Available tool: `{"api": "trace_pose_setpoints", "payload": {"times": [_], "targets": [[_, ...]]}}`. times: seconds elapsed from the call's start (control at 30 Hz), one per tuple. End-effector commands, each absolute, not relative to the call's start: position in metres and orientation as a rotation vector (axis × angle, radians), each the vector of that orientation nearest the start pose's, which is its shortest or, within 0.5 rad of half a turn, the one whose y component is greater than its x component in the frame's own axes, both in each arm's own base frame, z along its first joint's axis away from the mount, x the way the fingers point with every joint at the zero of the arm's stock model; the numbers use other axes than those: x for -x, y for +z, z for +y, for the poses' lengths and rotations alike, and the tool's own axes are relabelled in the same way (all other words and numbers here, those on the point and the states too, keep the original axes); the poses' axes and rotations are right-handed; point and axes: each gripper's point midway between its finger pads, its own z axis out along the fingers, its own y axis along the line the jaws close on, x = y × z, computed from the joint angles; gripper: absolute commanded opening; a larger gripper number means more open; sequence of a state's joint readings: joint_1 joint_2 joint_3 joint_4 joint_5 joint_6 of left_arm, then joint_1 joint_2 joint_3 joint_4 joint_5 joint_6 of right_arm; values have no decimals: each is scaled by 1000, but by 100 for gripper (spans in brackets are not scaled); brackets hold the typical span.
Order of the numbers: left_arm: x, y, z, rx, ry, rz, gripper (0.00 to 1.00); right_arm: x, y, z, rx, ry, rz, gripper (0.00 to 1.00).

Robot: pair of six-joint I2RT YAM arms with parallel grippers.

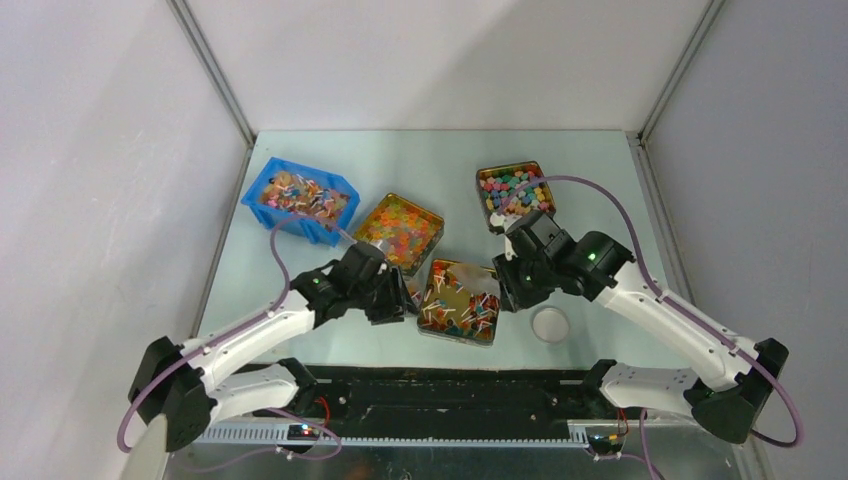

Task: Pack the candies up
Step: Adjust the storage box at the center of the board.

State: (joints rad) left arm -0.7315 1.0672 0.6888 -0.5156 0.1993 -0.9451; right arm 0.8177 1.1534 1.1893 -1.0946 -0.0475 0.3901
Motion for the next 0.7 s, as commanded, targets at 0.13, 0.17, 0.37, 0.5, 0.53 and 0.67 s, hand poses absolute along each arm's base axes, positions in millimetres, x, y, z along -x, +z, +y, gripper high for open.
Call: {"api": "trace_pose_setpoints", "payload": {"times": [0.13,0.17,0.37,0.5,0.53,0.67], "targets": [[-158,81,-243,102,-811,2751,51,-120,188,182,550,526,2783,0],[-159,80,-245,99,-810,2752,51,-119,189,182,539,538,2789,0],[-172,72,-263,69,-828,2763,51,-119,193,180,492,583,2794,0],[-177,70,-274,30,-819,2779,48,-121,195,177,472,593,2794,0],[-176,71,-278,14,-817,2786,45,-121,195,176,467,594,2797,0],[-166,72,-292,-42,-842,2831,36,-123,195,170,430,585,2807,0]]}}
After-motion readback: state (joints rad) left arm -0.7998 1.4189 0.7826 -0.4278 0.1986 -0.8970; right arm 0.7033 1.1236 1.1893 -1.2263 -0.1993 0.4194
